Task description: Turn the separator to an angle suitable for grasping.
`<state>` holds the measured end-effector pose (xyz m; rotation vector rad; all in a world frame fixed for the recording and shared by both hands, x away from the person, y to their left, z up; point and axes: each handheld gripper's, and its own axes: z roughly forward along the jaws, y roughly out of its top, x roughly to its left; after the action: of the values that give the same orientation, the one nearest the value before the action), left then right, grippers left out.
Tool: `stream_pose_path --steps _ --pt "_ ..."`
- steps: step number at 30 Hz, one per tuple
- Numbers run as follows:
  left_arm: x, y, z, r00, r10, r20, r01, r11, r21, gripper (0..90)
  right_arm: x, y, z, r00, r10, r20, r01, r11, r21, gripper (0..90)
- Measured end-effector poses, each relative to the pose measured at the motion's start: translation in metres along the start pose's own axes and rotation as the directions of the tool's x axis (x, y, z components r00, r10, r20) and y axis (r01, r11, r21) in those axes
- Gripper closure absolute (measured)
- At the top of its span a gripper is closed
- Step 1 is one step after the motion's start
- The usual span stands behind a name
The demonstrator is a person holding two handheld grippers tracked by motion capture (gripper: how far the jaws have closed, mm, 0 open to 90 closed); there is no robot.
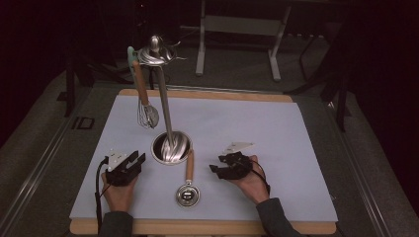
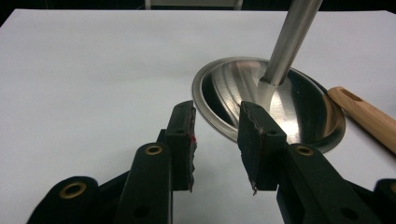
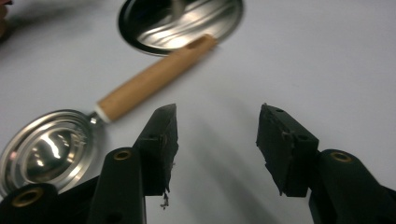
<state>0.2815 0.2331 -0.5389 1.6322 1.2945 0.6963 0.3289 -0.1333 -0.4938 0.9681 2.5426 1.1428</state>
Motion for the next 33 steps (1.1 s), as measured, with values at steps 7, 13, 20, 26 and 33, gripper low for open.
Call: stream_pose_path --steps 7,13,20,26,33 --pt "0.000 0.000 0.000 1.0000 0.000 0.002 0.000 1.0000 -0.001 67.3 0.027 0.011 0.023 0.9975 -0.018 -0.068 0.020 0.999 0.032 46.2" --pt "0.000 0.000 0.000 1.0000 -0.004 0.004 0.004 1.0000 -0.002 67.3 0.045 0.015 0.041 0.9954 -0.017 -0.094 0.023 0.998 0.063 42.5" --pt "0.001 0.000 0.000 1.0000 -0.006 0.003 0.006 1.0000 -0.002 67.4 0.057 0.014 0.064 0.9984 0.015 -0.055 -0.009 0.994 0.105 39.3" --pt "0.001 0.000 0.000 1.0000 -0.005 0.005 0.005 1.0000 -0.001 67.0 0.062 0.014 0.070 0.9996 -0.009 -0.027 0.012 0.993 0.117 39.4" --pt "0.000 0.000 0.000 1.0000 -0.006 0.005 0.006 1.0000 0.000 66.6 0.050 0.017 0.065 0.9999 0.014 -0.006 -0.013 0.989 0.148 49.5"
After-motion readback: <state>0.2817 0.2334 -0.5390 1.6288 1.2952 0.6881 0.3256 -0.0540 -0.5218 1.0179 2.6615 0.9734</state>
